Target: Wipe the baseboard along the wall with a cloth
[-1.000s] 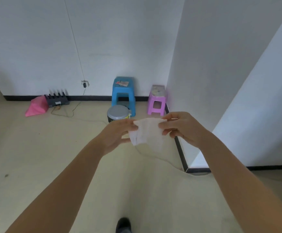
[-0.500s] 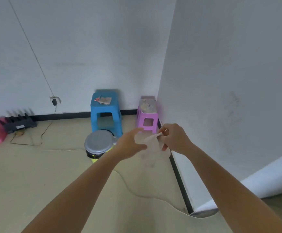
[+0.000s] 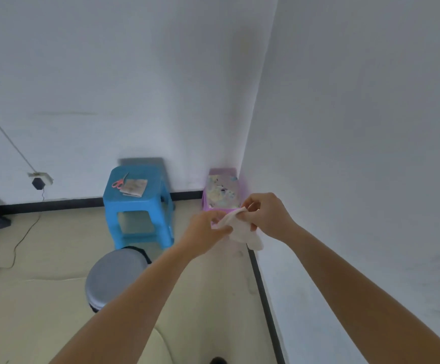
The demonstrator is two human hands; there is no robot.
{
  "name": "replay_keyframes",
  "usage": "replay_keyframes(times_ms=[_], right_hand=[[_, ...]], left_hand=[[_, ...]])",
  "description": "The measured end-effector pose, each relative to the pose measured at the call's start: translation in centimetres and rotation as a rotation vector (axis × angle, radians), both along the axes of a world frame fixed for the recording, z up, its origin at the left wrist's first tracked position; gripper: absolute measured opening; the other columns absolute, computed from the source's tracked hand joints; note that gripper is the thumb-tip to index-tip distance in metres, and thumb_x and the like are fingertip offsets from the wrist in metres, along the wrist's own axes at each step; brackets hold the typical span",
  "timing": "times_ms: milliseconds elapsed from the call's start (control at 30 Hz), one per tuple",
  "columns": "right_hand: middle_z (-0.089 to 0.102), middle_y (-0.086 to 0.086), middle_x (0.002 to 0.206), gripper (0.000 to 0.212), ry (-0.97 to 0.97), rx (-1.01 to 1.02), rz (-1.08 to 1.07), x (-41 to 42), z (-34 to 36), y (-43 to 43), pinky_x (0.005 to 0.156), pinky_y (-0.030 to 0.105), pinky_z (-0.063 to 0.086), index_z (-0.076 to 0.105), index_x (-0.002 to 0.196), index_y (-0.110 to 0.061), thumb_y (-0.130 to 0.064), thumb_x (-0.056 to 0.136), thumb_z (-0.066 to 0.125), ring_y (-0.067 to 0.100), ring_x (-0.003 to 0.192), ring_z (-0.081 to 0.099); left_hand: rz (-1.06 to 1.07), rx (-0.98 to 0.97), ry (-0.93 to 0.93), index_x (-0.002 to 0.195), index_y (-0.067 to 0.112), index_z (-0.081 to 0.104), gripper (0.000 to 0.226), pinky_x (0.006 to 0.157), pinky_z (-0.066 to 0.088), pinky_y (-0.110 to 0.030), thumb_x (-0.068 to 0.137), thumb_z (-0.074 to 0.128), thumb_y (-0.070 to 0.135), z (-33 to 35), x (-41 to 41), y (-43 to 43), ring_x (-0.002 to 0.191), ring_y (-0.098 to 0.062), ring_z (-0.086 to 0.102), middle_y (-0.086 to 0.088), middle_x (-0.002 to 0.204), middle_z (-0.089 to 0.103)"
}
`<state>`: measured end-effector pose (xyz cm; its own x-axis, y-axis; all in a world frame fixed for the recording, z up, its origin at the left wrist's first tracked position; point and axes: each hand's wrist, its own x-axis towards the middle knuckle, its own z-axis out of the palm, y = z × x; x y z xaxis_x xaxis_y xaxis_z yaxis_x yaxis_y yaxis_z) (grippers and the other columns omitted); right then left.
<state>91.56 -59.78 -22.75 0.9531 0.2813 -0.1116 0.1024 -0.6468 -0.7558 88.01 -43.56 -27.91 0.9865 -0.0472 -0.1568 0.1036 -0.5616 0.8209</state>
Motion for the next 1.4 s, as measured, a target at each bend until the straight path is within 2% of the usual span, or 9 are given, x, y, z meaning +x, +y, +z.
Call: replay_keyframes(times_ms=[133,467,600,833,967,1067,1233,1333,1400], right_hand=[[0.062,-0.003,0.062,0.009,0.03,0.031,-0.005,8.8,-0.5,0.7,0.047,0.008,0.042,0.063,0.078,-0.012,-0.014,0.081,0.072,-0.002,0.038,0.054],[0.066,0.002,0.074,0.005,0.177,0.047,-0.207,32.7,-10.8,4.6,0.044,0.007,0.042,0.065,0.082,-0.01,-0.008,0.086,0.064,0.013,0.058,0.062],[0.064,-0.004,0.068,0.019,0.277,0.027,-0.291,40.4,-16.5,6.0,0.05,0.013,0.045,0.063,0.073,-0.02,-0.005,0.085,0.062,0.014,0.059,0.061],[0.07,0.006,0.086,0.019,0.477,-0.046,-0.401,47.5,-29.4,5.9,0.079,0.035,0.057,0.073,0.099,-0.008,-0.006,0.085,0.06,0.024,0.084,0.067],[0.068,0.0,0.087,0.02,0.57,-0.078,-0.44,49.6,-37.6,4.8,0.072,0.02,0.051,0.072,0.102,-0.011,-0.008,0.086,0.059,0.018,0.085,0.065],[0.067,-0.001,0.089,0.02,0.62,-0.109,-0.429,51.1,-42.6,4.5,0.067,0.014,0.046,0.071,0.102,-0.011,-0.01,0.086,0.06,0.014,0.084,0.063],[0.069,0.003,0.094,0.024,0.674,-0.11,-0.464,54.8,-49.2,4.4,0.074,0.025,0.05,0.069,0.104,-0.009,-0.007,0.083,0.058,0.02,0.089,0.064],[0.064,0.003,0.101,0.03,0.682,-0.147,-0.417,56.7,-51.9,5.0,0.074,0.025,0.047,0.062,0.116,-0.009,-0.008,0.087,0.054,0.018,0.09,0.059],[0.058,0.002,0.117,0.039,0.669,-0.196,-0.314,57.1,-53.3,5.5,0.082,0.027,0.047,0.051,0.128,-0.015,-0.011,0.089,0.052,0.017,0.101,0.056]], left_hand=[[0.098,0.053,0.001,0.075,0.021,0.067,0.017,0.054,0.034,-0.018,0.089,0.058,0.024,-1.1,8.7,1.5,0.065,-0.015,0.051,0.008,0.063,0.055],[0.139,0.0,0.118,0.097,0.015,0.067,0.012,0.05,0.036,-0.008,0.091,0.06,0.023,-9.2,33.7,6.5,0.064,0.002,0.051,0.009,0.076,0.06],[0.1,0.06,0.214,0.1,0.014,0.066,0.014,0.05,0.031,-0.011,0.092,0.057,0.02,-14.2,42.1,7.4,0.06,0.002,0.047,0.008,0.076,0.058],[0.05,0.064,0.487,0.093,0.018,0.064,0.01,0.055,0.037,-0.015,0.091,0.054,0.013,-26.2,49.8,6.9,0.068,-0.006,0.051,0.002,0.083,0.062],[0.025,0.071,0.553,0.087,0.022,0.06,0.012,0.053,0.035,-0.008,0.092,0.055,0.012,-34.3,52.4,6.5,0.067,0.0,0.049,0.013,0.076,0.056],[-0.008,0.101,0.607,0.099,0.016,0.065,0.013,0.054,0.032,-0.008,0.094,0.053,0.018,-39.6,53.8,6.0,0.07,-0.002,0.049,0.01,0.082,0.058],[0.035,0.102,0.639,0.107,0.014,0.066,0.018,0.052,0.033,-0.004,0.093,0.054,0.017,-46.1,57.3,5.4,0.07,-0.001,0.048,0.003,0.091,0.063],[0.13,0.121,0.602,0.124,0.015,0.059,0.031,0.066,0.039,-0.005,0.093,0.053,0.014,-48.3,58.9,5.2,0.093,-0.012,0.059,-0.003,0.116,0.064],[0.131,0.156,0.593,0.138,0.019,0.045,0.047,0.092,0.044,-0.023,0.093,0.054,0.013,-49.3,59.2,5.4,0.117,-0.017,0.053,-0.002,0.133,0.055]])
